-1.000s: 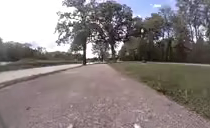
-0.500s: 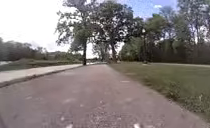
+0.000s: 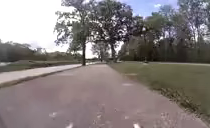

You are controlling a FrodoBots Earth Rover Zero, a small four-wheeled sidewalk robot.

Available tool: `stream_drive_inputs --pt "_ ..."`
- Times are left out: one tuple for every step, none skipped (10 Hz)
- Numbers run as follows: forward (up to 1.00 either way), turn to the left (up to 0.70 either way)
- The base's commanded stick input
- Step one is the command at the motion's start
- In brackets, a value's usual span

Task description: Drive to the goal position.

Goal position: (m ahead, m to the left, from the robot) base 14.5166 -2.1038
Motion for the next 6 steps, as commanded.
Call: stream_drive_inputs --pt "1.0 0.0" --pt "1.0 0.0" --pt "1.0 0.0" --pt "1.0 0.0" --pt "1.0 0.0" --pt "1.0 0.0"
